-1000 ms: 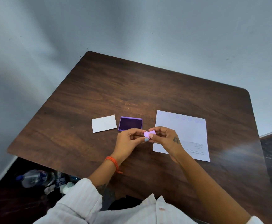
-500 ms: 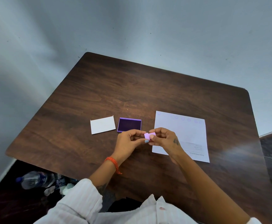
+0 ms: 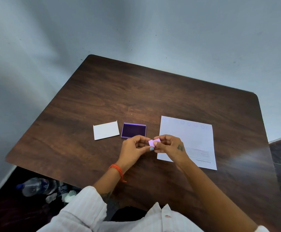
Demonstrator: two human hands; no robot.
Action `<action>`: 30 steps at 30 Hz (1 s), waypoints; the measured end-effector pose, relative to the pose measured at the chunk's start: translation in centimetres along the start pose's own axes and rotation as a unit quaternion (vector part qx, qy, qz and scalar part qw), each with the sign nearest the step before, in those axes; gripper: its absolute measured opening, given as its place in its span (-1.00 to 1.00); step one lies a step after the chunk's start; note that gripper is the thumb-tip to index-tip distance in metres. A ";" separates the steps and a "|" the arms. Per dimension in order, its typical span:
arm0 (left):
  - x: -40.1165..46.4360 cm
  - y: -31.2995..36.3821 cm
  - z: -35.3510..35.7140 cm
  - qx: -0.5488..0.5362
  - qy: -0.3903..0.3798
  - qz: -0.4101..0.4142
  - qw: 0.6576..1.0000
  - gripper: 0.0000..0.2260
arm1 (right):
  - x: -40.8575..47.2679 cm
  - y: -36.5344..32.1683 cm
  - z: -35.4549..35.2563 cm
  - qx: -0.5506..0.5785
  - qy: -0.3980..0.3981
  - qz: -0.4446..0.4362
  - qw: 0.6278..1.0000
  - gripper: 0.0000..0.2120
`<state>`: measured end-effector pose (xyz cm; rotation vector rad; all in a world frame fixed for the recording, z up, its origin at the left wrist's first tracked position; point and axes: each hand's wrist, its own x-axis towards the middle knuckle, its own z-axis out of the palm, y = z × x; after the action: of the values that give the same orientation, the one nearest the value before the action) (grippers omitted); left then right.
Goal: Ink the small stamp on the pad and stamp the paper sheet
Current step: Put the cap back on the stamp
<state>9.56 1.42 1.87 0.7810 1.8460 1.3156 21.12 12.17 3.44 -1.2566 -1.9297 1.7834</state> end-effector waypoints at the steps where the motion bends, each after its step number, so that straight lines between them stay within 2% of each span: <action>1: 0.0 -0.1 0.1 0.005 0.001 0.000 1.000 -0.79 | 0.0 0.1 0.1 -0.016 0.011 -0.011 1.000 -0.76; 5: 0.2 -0.5 0.5 0.044 0.009 0.005 0.999 -0.77 | 0.1 0.6 0.6 -0.090 0.059 -0.069 0.992 -0.76; 8: 0.3 -1.0 0.7 0.093 0.022 0.014 0.995 -0.75 | 0.2 1.2 1.0 -0.154 0.076 -0.110 0.979 -0.85; 11: 0.3 -1.5 0.8 0.130 0.030 0.009 0.991 -0.73 | 0.3 1.4 1.5 -0.199 0.068 -0.143 0.967 -0.92; 18: 0.1 -1.9 0.7 0.160 0.017 -0.006 0.987 -0.68 | 0.5 2.1 2.0 -0.277 0.020 -0.157 0.948 -0.83; 24: 0.1 -2.0 0.3 0.170 0.014 0.002 0.985 -0.66 | 0.7 2.1 2.3 -0.307 0.011 -0.167 0.937 -0.78; 28: 0.0 -2.1 -0.3 0.166 0.021 0.013 0.986 -0.66 | 0.5 2.2 2.0 -0.281 0.012 -0.175 0.944 -0.81; 30: -0.1 -1.9 -0.9 0.158 0.025 0.020 0.987 -0.65 | 0.5 1.8 1.8 -0.254 0.041 -0.162 0.953 -0.76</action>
<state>8.80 0.33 0.28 0.9586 2.1204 1.0875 20.31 11.06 1.20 -1.0353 -2.4657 1.0968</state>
